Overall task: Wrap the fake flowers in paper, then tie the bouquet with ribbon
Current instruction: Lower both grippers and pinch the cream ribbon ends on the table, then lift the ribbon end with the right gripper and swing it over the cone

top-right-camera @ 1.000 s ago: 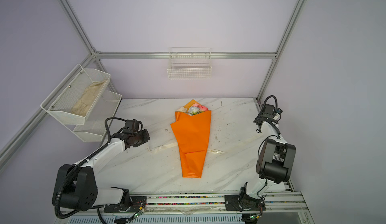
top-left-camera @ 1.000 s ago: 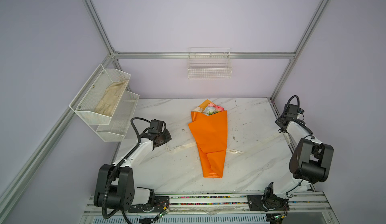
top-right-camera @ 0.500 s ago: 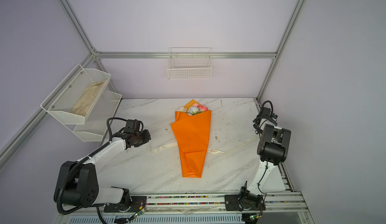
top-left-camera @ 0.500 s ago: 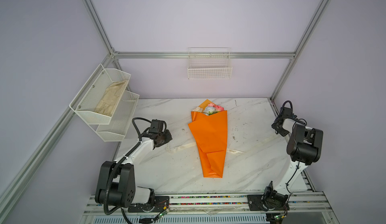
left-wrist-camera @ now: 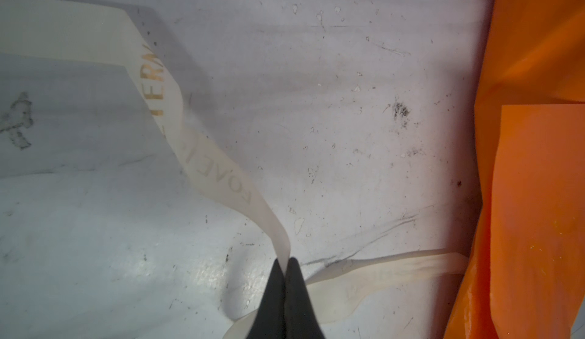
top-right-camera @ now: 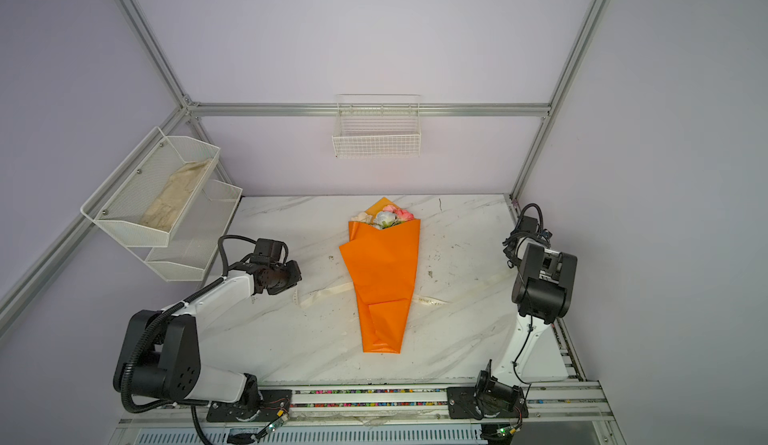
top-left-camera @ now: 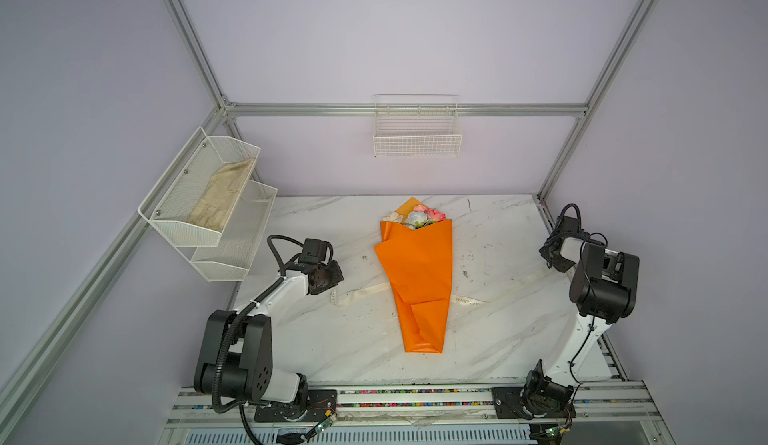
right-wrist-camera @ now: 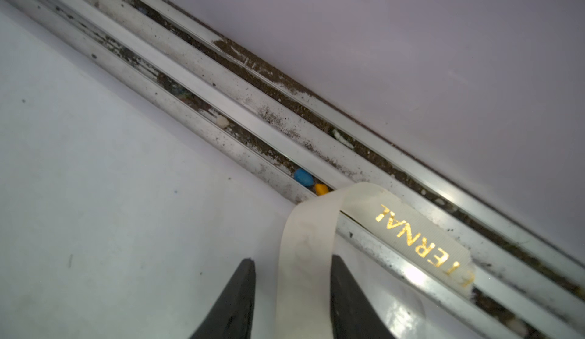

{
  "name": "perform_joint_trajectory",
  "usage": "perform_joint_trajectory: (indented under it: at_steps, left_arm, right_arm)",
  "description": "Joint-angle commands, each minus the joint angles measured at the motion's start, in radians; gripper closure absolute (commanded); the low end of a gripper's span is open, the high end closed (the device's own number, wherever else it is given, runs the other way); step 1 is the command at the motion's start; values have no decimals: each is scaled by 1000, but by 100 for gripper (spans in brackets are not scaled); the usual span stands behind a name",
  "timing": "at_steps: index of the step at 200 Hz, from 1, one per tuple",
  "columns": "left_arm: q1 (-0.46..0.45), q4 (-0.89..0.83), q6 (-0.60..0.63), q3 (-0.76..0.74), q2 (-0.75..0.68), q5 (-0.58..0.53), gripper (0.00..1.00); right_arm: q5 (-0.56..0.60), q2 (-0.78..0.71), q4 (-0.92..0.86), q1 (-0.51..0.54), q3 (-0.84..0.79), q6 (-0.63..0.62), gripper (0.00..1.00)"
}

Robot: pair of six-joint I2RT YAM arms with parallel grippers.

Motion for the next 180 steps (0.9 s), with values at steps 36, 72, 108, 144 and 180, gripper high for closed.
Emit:
perform_joint_trajectory:
  at_steps: [36,72,108,144,180]
  left_arm:
    - [-1,4,23,56,-26,4,100]
    - [-1,14,22,45,-74,13,100]
    - [-1,35,18,19,-110,33,100]
    - [-1,40,16,-3,-133,47,100]
    - [-1,64,11,-16,-168,59,100]
  right_arm:
    - [9,-79,-33,-4,-7,8,100]
    - [9,-282,-51,-5,-23,-11,100]
    - [70,-532,-84,-5,-63,9,100]
    - [161,-703,-94,-4,-50,9,100]
    - [-190,-746,-20,8,-74,-4,100]
